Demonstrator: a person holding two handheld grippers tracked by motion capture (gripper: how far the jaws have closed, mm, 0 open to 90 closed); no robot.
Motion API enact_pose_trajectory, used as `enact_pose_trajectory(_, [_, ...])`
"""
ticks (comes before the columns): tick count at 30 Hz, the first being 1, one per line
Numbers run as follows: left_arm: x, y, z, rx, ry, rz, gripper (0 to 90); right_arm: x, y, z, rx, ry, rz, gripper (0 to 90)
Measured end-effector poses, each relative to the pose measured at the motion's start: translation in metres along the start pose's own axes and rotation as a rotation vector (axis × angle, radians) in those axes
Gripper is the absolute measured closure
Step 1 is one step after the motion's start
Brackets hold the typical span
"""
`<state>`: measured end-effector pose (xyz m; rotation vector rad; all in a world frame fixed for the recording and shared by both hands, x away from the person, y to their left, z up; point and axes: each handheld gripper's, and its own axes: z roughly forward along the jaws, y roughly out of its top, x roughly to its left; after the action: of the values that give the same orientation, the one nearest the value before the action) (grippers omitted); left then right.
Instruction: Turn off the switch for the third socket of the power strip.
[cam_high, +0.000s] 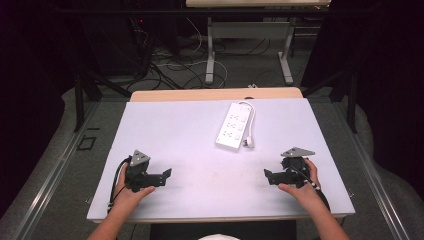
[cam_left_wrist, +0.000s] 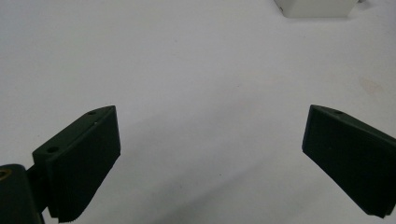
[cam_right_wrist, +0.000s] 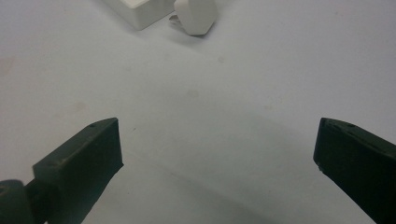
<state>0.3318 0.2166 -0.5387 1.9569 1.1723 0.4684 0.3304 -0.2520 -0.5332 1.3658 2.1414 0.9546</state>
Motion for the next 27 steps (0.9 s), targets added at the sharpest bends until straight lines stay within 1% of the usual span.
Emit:
enact_pose_trajectory(1, [0.000, 0.000, 0.000, 0.001, -0.001, 0.000, 4.1, 0.000, 0.000, 0.000, 0.000, 0.003, -0.014, 0.5])
enact_pose_trajectory(5, [0.000, 0.000, 0.000, 0.001, -0.002, -0.001, 4.2, 0.005, 0.000, 0.002, 0.020, 0.030, -0.021, 0.5])
enact_pose_trajectory(7, [0.000, 0.000, 0.000, 0.000, -0.001, -0.001, 4.3, 0.008, 0.000, 0.004, 0.031, 0.043, -0.037, 0.5])
enact_pose_trajectory(8, [-0.001, 0.000, 0.000, 0.006, -0.003, -0.006, 4.3, 0.010, 0.001, 0.004, 0.041, 0.045, -0.032, 0.5])
enact_pose_trajectory(9, [-0.001, 0.000, 0.000, 0.006, -0.003, -0.006, 4.4, 0.010, 0.001, 0.005, 0.045, 0.051, -0.052, 0.5])
enact_pose_trajectory(10, [-0.001, 0.000, 0.000, 0.006, -0.004, -0.005, 4.4, 0.012, 0.001, 0.005, 0.050, 0.057, -0.050, 0.5])
enact_pose_trajectory(13, [-0.001, 0.000, 0.000, 0.006, -0.006, -0.002, 4.5, 0.016, 0.002, 0.007, 0.062, 0.072, -0.066, 0.6])
enact_pose_trajectory(14, [-0.001, 0.000, 0.001, 0.003, -0.007, -0.011, 4.5, 0.018, 0.002, 0.007, 0.065, 0.077, -0.065, 0.6])
enact_pose_trajectory(16, [-0.001, 0.000, 0.001, 0.003, -0.006, -0.011, 4.5, 0.022, 0.002, 0.008, 0.073, 0.092, -0.071, 0.9])
enact_pose_trajectory(17, [-0.001, 0.000, 0.001, 0.004, -0.006, -0.011, 4.6, 0.023, 0.002, 0.009, 0.077, 0.099, -0.083, 0.9])
enact_pose_trajectory(18, [-0.001, 0.000, 0.001, 0.004, -0.005, -0.010, 4.6, 0.025, 0.002, 0.010, 0.081, 0.100, -0.082, 0.9])
enact_pose_trajectory(19, [-0.002, 0.000, 0.001, 0.006, -0.003, -0.009, 4.6, 0.026, 0.002, 0.010, 0.087, 0.102, -0.095, 1.0])
enact_pose_trajectory(20, [-0.001, 0.000, 0.000, 0.009, -0.001, 0.003, 4.6, 0.028, 0.003, 0.011, 0.094, 0.099, -0.109, 1.0])
enact_pose_trajectory(21, [-0.001, 0.000, 0.000, 0.019, -0.007, 0.004, 4.7, 0.029, 0.003, 0.012, 0.097, 0.104, -0.117, 1.0])
enact_pose_trajectory(22, [-0.001, 0.000, 0.000, 0.019, -0.007, 0.004, 4.7, 0.031, 0.004, 0.013, 0.096, 0.101, -0.125, 1.0])
enact_pose_trajectory(23, [-0.002, 0.000, 0.001, 0.008, -0.003, -0.007, 4.7, 0.032, 0.005, 0.013, 0.103, 0.099, -0.135, 1.0])
enact_pose_trajectory(24, [-0.002, 0.000, 0.001, 0.008, -0.002, -0.006, 4.8, 0.033, 0.006, 0.013, 0.105, 0.106, -0.142, 1.0])
enact_pose_trajectory(26, [-0.002, 0.000, 0.001, 0.008, -0.001, -0.006, 4.9, 0.036, 0.007, 0.015, 0.118, 0.115, -0.136, 1.0])
enact_pose_trajectory(27, [-0.002, 0.000, 0.001, 0.007, 0.000, -0.007, 4.9, 0.037, 0.008, 0.016, 0.119, 0.125, -0.146, 1.0])
